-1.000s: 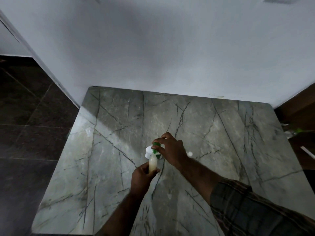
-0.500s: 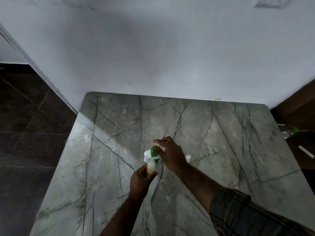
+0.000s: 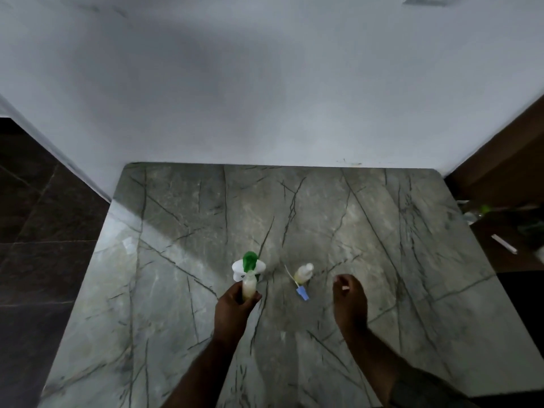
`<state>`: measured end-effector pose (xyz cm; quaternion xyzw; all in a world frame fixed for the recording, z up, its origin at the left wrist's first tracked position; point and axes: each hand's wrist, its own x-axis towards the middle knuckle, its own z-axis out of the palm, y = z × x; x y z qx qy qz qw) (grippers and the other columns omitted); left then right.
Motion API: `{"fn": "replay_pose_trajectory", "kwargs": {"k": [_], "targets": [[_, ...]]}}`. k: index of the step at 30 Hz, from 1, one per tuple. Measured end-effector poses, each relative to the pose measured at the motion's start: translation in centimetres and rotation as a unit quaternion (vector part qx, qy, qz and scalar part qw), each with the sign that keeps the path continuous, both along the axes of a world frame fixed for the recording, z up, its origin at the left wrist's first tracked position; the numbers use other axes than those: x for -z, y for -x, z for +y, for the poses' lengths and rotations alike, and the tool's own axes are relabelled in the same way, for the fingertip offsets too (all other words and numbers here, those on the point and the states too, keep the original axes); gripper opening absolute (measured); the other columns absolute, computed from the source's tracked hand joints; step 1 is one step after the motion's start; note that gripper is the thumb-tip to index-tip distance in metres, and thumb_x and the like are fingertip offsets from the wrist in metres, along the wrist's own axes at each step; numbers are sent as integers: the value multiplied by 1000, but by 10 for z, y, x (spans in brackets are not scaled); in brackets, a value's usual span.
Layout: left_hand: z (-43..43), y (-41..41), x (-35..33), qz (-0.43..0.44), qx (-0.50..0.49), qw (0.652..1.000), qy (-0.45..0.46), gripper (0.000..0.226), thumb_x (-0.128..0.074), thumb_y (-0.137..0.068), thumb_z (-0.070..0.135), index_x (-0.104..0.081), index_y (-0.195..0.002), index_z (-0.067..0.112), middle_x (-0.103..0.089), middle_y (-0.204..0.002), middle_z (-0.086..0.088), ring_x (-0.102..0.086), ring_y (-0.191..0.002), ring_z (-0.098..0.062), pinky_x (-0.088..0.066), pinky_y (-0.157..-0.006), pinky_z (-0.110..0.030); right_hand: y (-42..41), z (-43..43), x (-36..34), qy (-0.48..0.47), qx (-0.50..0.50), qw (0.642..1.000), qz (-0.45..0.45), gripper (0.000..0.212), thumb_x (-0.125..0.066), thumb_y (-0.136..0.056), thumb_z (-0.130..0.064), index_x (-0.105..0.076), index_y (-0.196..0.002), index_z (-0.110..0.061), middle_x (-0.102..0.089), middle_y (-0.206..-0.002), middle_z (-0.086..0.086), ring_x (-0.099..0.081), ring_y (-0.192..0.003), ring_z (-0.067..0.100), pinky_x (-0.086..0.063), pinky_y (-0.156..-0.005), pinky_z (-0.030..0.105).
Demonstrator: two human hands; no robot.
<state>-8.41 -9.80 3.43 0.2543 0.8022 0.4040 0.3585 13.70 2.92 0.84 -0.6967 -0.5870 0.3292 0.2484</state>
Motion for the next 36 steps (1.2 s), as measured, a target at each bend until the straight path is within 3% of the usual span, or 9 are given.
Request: {"fn": "replay_pose_trajectory", "kwargs": {"k": [4,7,9,14,18,24,29,32,36], "targets": [[-1,-2,0,-12,-6,1000,2,31,-81,-77,30,-71,-106,23,-74,-89,9,-70,-85,-10,-59,-82,-40,13,-19,26,65,-83,994,-31,26,-72,-83,-30,-66,-100,-11,-63,-98,6,-62,-91,24,-47,-77,30],[-2,-2,-2,-19,-10,1000,2,25,-82,-76,28,-66,-93,36,-73,-87,10,-70,-85,-11,-58,-81,-40,30,-23,30,82,-106,990,-45,33,-71,-80,-48,-65,-97,-21,-60,-96,-1,-59,-88,19,-49,-75,32],[-4,0,-3,-24,-17,1000,2,29,-83,-75,27,-63,-90,41,-73,-87,13,-69,-85,-10,-58,-81,-36,38,-22,34,100,-101,989,-49,29,-68,-81,-47,-66,-96,-23,-61,-97,1,-61,-89,22,-51,-76,35],[-9,1,-1,-30,-22,999,3,32,-83,-75,28,-67,-102,33,-74,-94,9,-69,-90,-9,-57,-84,-33,46,-22,41,90,-113,985,-93,27,-62,-89,-39,-67,-110,-22,-59,-104,9,-60,-96,30,-48,-78,35],[-11,2,-2,-29,-18,999,2,37,-82,-76,26,-69,-111,21,-74,-98,5,-69,-92,-12,-57,-87,-36,47,-28,34,77,-109,986,-95,26,-64,-88,-35,-67,-110,-21,-59,-106,9,-61,-97,29,-47,-77,33],[-7,-1,-7,-24,-10,1000,-9,27,-81,-78,26,-66,-100,29,-73,-92,7,-70,-88,-11,-58,-82,-32,37,-69,-11,62,-137,988,16,9,-67,-88,-38,-59,-91,-34,-67,-82,-14,-67,-78,9,-55,-65,31],[-1,-5,-9,-12,2,1000,-14,29,-80,-79,27,-71,-105,18,-74,-89,6,-69,-83,-8,-56,-75,-25,39,-65,-81,5,-181,973,144,24,-70,-86,-26,-63,-96,-47,-68,-97,-26,-64,-89,-8,-48,-68,5],[1,-8,-10,-3,1,1000,-16,29,-80,-78,27,-72,-105,19,-75,-86,8,-67,-78,0,-48,-63,-8,46,-35,-123,-54,-217,964,147,25,-70,-86,-22,-63,-104,-39,-67,-101,-23,-63,-94,-7,-48,-71,4],[-2,-12,-9,-3,-2,1000,-16,32,-80,-78,29,-71,-108,23,-75,-89,10,-66,-79,4,-46,-65,-10,62,1,-160,-102,-355,926,71,22,-69,-87,-22,-66,-108,-21,-66,-102,-11,-64,-92,3,-53,-73,16]]}}
